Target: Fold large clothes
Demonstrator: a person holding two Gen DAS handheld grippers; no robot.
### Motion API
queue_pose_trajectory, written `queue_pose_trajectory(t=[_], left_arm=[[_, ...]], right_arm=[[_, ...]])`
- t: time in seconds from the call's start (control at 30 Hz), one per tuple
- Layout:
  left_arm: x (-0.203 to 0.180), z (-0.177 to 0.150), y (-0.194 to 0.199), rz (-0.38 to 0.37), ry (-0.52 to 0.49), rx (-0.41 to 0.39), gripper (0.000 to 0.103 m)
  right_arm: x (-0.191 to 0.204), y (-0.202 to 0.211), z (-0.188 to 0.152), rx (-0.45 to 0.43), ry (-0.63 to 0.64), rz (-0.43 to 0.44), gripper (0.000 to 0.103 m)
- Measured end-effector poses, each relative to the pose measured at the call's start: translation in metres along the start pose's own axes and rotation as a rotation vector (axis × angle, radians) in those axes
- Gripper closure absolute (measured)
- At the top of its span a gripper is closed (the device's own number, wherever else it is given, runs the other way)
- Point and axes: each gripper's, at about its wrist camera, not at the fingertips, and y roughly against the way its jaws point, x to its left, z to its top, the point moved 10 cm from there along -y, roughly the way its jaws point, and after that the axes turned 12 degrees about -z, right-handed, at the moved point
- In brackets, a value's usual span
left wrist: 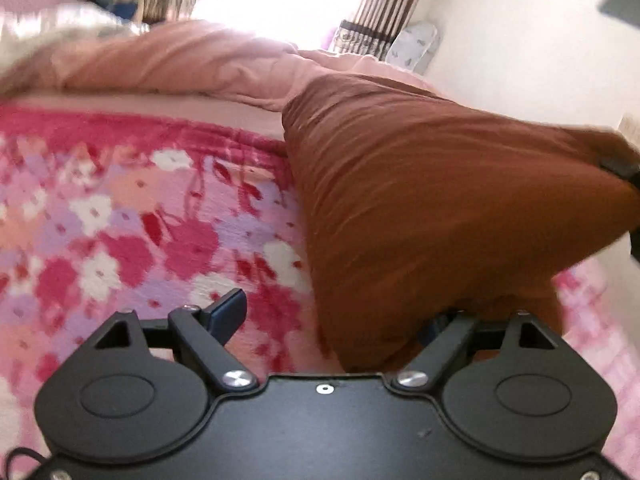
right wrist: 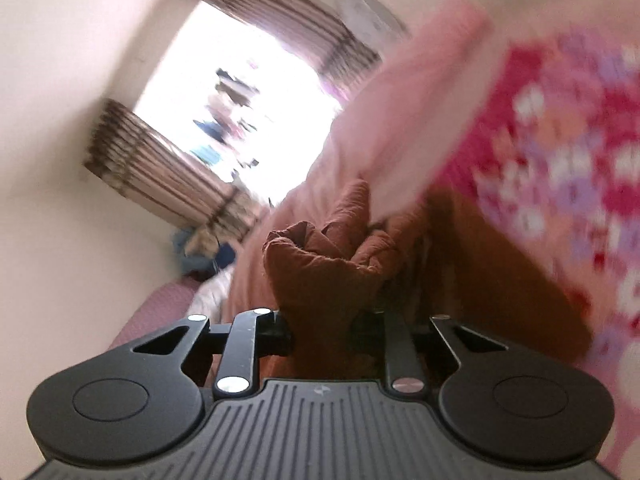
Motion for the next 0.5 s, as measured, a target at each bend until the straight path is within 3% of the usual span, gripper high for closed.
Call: queue_pose_trajectory(t=[0.1,0.27,0.37,0.5], left_arm=[[0.002,0.000,-0.005,0.021,-0.003,0.010,0.016],[0.008,-0.009,-0.017,0.025,-0.026,0.062,0.013],[0.013,-0.016,-0.020,0.028,-0.038,0.087,0.013],[0.013,-0.016,-0.020,0.030,-0.036,0.092,0.013]], right_arm=[[-0.008,0.009,0.006,-0.028,0.016,-0.013,0.079],[-0.084,-0.011,-0.013,0.015,-0.100,-0.116,0.079],[-0.119,-0.023,-0.030,0.052,-0.183,-0.101,0.080],[-0.122,-0.027,-0.037,0.050,-0.167,-0.088,0.079]])
